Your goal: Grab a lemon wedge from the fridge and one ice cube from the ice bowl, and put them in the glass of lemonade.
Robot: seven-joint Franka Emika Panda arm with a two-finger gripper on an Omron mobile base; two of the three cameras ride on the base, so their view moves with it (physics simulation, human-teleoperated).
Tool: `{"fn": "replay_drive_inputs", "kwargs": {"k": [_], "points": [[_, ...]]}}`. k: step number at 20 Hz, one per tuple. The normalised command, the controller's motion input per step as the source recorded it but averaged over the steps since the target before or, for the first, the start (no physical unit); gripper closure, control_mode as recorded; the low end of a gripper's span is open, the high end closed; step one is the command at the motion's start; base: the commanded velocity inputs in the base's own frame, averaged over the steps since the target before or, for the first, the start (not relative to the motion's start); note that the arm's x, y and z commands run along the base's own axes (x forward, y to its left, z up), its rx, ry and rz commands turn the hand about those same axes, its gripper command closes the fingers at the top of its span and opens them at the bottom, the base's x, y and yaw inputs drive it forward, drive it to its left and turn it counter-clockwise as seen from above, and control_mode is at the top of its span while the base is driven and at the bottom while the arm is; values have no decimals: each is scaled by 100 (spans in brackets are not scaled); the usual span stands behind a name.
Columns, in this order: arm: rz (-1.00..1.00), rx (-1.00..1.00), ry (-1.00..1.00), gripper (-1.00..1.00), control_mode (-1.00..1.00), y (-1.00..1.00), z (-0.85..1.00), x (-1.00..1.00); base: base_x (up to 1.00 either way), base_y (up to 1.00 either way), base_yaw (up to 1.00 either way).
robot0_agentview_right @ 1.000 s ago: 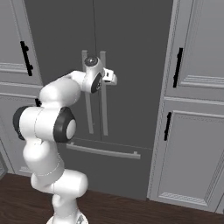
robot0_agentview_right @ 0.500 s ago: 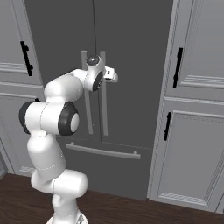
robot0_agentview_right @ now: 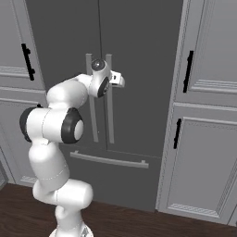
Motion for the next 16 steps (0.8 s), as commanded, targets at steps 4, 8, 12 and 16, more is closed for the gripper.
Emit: {"fn": "replay_drive_inputs", "kwargs": {"k": [4,8,12,16], "points": [[0,0,0,100,-100,0,0,20,0,0,0],[-2,0,-4,100,-100,-21,0,6,0,0,0],[-13,4,-8,100,-100,-89,2,-24,0,0,0],[-16,12,-2,100,-100,-100,9,-41,0,0,0]]}}
